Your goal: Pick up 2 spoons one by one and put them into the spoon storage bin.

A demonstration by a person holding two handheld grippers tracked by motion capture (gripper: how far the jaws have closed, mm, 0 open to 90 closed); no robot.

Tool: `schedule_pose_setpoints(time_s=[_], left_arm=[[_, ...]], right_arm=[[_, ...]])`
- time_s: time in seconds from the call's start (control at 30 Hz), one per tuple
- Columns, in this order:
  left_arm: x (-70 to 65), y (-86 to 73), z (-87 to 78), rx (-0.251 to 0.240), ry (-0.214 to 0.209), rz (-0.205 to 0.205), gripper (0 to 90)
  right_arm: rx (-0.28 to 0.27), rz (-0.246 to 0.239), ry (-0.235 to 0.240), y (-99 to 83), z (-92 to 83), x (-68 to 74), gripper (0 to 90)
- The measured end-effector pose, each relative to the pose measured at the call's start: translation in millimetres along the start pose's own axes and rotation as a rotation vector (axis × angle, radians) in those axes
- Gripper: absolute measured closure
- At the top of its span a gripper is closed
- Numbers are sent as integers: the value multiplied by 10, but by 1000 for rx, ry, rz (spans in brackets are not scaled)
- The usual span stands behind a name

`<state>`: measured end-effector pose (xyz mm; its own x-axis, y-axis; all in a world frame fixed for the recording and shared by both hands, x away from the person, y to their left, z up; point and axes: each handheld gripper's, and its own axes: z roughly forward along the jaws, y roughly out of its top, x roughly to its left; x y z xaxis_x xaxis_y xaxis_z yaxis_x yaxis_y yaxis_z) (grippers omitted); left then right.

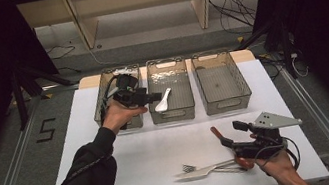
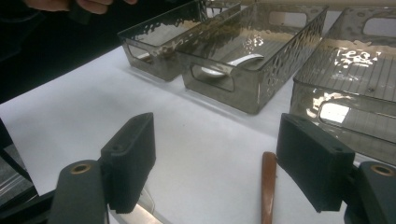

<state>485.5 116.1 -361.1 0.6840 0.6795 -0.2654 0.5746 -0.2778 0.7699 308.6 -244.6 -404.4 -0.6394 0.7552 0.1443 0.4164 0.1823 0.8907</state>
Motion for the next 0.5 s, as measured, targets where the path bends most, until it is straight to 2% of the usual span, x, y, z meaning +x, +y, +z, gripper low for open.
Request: schedule_pose_setpoints(time_s=[0.07, 0.27, 0.33, 0.5], left_arm=[[-38, -62, -71, -5, -9, 19, 235], [-115, -312, -288, -37, -25, 28, 221], [-123, -374, -341, -29, -10, 31, 219], [-163, -545, -488, -49, -4, 44, 212]], right_arm=[[3, 1, -2, 4, 7, -2, 291], [49, -13, -31, 24, 39, -32, 290], [65, -8, -34, 42, 50, -63, 290], [139, -7, -52, 75, 131, -121, 291]])
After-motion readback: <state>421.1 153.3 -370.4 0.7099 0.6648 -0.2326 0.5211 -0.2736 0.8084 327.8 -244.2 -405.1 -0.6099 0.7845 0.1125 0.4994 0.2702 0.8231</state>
